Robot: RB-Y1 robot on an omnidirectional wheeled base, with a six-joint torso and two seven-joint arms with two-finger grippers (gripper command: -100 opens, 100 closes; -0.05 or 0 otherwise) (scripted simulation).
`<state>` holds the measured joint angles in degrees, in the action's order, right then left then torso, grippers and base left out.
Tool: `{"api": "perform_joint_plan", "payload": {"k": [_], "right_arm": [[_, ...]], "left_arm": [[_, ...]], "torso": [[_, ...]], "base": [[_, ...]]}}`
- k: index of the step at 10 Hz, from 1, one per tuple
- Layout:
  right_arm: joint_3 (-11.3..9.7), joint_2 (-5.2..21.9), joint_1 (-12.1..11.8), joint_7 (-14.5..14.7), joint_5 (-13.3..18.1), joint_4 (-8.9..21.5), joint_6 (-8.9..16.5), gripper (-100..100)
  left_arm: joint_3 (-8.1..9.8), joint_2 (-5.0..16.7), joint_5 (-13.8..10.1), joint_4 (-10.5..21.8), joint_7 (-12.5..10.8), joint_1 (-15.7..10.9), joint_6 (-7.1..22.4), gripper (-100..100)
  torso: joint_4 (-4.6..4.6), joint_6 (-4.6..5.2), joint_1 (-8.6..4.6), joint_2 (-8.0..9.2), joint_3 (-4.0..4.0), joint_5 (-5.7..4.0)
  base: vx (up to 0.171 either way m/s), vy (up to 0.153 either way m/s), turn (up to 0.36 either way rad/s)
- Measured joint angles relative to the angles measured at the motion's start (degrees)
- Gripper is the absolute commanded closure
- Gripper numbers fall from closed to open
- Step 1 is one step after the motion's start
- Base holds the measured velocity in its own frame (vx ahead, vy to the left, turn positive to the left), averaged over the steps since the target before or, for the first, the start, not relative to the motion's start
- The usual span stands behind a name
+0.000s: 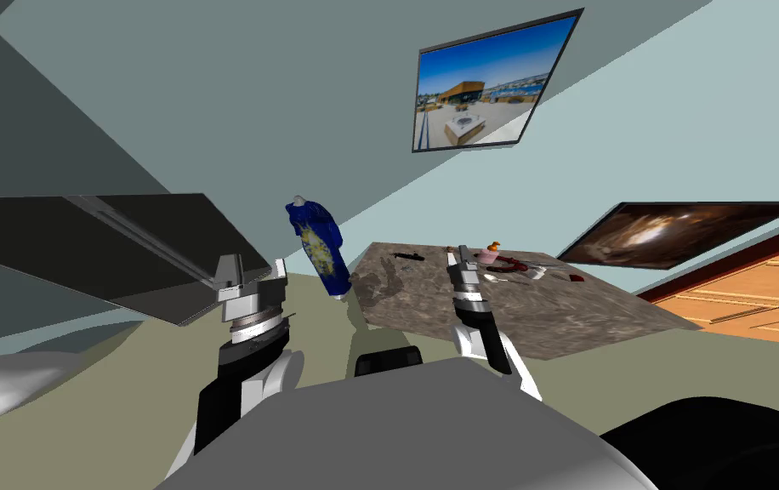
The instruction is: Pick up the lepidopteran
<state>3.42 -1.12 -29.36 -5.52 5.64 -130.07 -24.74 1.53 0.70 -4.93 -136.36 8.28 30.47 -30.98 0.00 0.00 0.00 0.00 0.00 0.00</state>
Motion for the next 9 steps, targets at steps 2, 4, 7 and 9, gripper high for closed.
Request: {"api": "perform_joint_plan", "payload": {"k": [2, 4, 7, 9], "right_arm": [[0.65, 2.06, -0.11, -0.51, 1.65, 0.85, -1.00, -100], [1.78, 4.69, -0.12, -1.26, 3.70, 2.05, -2.43, -100], [3.71, 9.36, 0.17, -2.09, 8.20, 4.65, -5.15, -100], [5.22, 12.83, 0.76, -2.41, 11.68, 7.22, -7.41, -100]], "left_arm": [[0.00, 0.00, 0.00, 0.00, 0.00, 0.00, 0.00, 0], [0.00, 0.00, 0.00, 0.00, 0.00, 0.00, 0.00, 0], [0.00, 0.00, 0.00, 0.00, 0.00, 0.00, 0.00, 0], [0.00, 0.00, 0.00, 0.00, 0.00, 0.00, 0.00, 0]], "torso": [[-0.01, 0.00, 0.02, -0.04, -0.02, 0.00], [-0.01, -0.01, 0.04, -0.05, -0.03, 0.01], [-0.02, -0.01, 0.09, -0.08, -0.04, 0.02], [-0.03, -0.01, 0.12, -0.14, -0.08, 0.03]], "base": [[0.014, 0.011, 0.045], [0.012, 0.022, 0.059], [0.023, 0.034, 0.082], [0.027, 0.033, 0.072]]}}
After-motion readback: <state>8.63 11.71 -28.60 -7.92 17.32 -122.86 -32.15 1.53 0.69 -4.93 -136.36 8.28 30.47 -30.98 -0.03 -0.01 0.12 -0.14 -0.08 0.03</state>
